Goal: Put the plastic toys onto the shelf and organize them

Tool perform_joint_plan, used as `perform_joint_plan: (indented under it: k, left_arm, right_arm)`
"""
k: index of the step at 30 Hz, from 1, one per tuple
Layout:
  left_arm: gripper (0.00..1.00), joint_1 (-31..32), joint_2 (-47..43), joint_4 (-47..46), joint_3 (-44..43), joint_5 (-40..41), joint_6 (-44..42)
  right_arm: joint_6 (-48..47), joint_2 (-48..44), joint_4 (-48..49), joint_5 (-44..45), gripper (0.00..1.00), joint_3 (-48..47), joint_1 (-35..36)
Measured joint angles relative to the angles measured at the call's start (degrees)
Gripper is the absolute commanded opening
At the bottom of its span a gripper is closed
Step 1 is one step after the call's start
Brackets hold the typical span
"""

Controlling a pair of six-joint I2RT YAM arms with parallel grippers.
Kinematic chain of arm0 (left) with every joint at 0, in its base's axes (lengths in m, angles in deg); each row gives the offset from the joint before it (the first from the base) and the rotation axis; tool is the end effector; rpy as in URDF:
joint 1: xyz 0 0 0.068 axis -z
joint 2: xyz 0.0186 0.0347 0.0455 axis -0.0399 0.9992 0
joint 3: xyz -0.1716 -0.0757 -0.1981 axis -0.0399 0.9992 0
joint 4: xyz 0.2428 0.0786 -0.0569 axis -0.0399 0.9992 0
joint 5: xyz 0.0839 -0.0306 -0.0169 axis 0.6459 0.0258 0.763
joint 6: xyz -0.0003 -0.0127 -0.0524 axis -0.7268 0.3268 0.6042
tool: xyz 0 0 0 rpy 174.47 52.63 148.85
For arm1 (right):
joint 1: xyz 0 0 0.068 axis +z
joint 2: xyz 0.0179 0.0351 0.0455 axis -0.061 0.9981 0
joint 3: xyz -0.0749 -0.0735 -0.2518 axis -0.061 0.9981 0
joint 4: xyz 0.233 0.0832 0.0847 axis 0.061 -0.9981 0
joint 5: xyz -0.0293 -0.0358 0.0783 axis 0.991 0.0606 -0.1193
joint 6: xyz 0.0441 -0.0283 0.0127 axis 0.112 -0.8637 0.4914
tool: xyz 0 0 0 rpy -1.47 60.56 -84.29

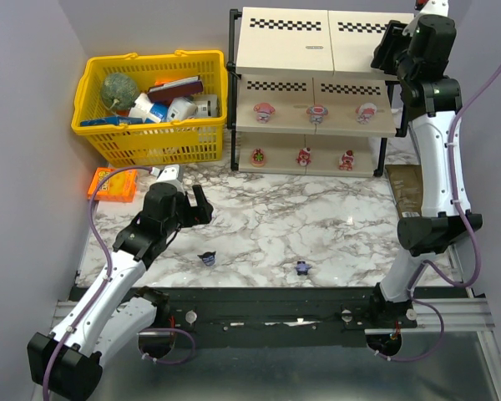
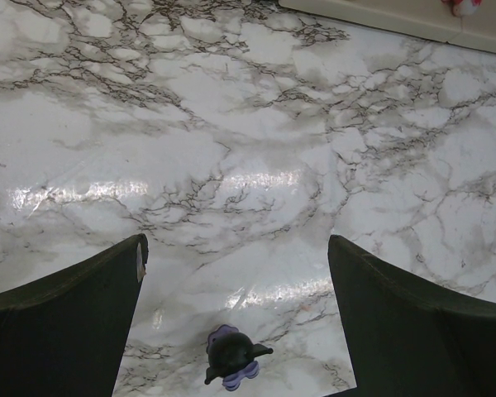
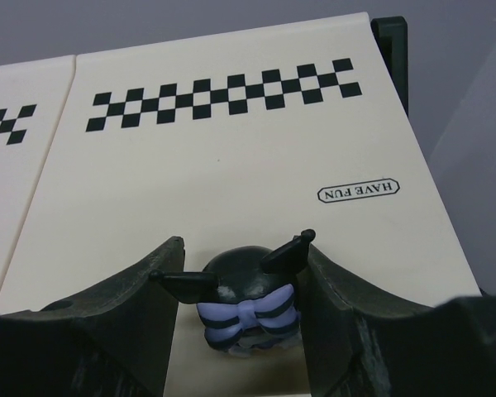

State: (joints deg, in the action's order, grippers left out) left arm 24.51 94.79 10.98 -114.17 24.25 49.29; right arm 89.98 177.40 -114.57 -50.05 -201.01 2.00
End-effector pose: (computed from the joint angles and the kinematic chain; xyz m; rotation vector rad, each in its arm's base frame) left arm 0.1682 -0.0664 0.2740 -0.1508 2.1550 -0.4540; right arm 0.3785 0.0301 0.5267 0.1560 1.6979 0.0098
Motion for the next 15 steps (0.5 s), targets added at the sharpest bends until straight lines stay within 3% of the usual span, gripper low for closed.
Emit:
perform_joint_plan:
  k: [15]
  left_arm:
    - [0.99,0.0,0.02,0.0,0.0,0.0,0.0]
  right_arm:
    - [0.44,-1.42,1.6,-0.07,0.77,3.17,0.0]
